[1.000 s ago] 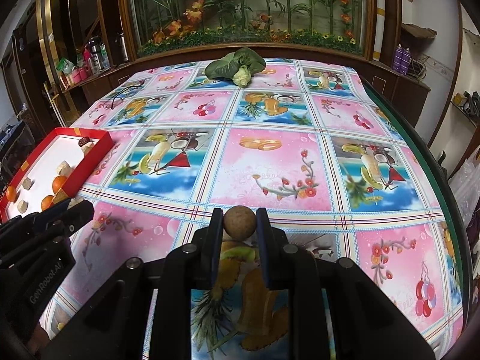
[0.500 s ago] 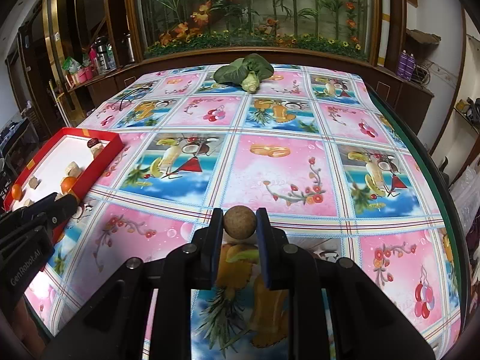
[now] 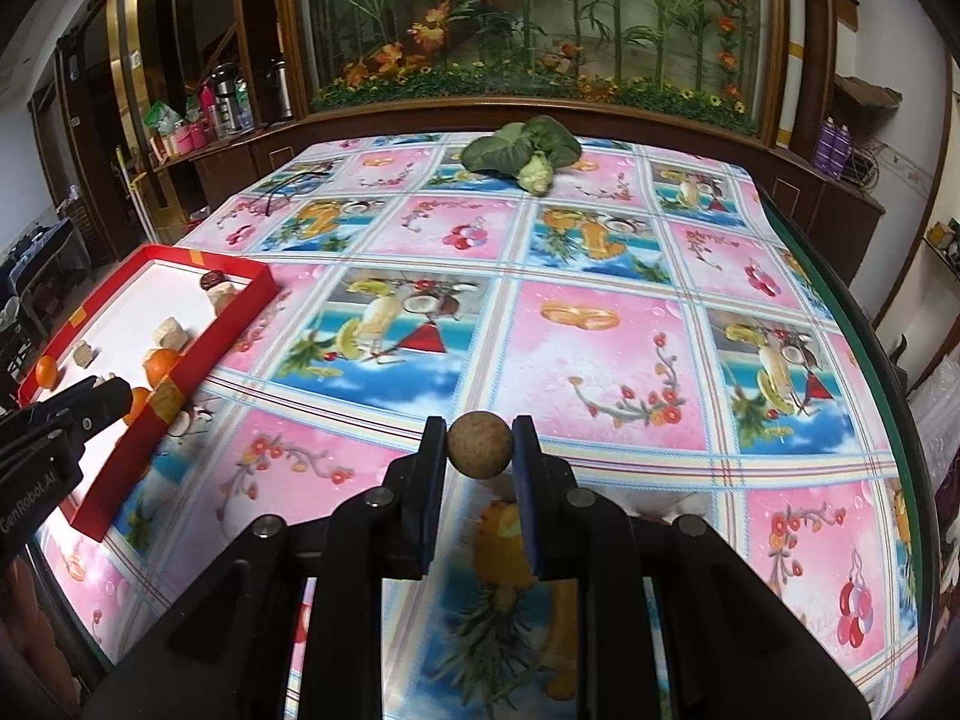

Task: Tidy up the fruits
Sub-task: 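Carry the brown fruit and the beige piece over the tray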

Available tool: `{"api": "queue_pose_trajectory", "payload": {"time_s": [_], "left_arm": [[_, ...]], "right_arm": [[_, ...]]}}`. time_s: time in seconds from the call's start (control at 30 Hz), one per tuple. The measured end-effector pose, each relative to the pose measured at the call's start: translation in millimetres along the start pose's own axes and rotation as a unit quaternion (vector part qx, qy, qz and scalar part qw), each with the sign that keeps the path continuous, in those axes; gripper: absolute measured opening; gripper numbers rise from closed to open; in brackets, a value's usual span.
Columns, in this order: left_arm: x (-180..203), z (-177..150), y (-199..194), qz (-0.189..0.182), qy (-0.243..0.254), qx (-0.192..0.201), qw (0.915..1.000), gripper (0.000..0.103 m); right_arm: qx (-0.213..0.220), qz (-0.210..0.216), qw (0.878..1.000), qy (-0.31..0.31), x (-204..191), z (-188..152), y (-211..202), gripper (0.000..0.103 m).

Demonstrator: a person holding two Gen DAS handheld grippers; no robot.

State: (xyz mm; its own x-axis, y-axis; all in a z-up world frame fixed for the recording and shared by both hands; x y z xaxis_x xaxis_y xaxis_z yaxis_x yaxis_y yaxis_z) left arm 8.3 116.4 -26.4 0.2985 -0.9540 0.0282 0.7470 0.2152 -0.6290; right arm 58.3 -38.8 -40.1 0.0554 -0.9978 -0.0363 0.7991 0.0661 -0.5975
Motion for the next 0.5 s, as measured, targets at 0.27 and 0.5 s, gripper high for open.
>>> {"api": "queue_pose_trajectory", "payload": {"time_s": [0.27,0.5], "left_arm": [[-55,8,0,0.041,-0.037,0.007,0.9985,0.021],[-113,23,14,0.090,-0.071,0.004,0.9934,0.021]], "right_arm": [[0.002,0.058,0.997,-0.042,-53,22,7,0.024],[-0.007,0.144,0.987,-0.071,-123,52,28,0.024]]}}
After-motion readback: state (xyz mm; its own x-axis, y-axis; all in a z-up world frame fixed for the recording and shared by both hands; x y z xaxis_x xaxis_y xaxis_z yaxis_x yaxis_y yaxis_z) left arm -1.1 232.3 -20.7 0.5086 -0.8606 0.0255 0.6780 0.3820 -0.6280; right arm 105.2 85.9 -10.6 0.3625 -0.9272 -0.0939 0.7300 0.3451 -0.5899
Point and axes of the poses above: each gripper's, at about its wrist camera, not at the fingertips, and y roughly the way its jaws point, x to its right, z to its top, the point moved 4 cm from there along y, roughly the way its jaws point, and after that the axes turned 5 degrees about x, right-handed, at the moved point
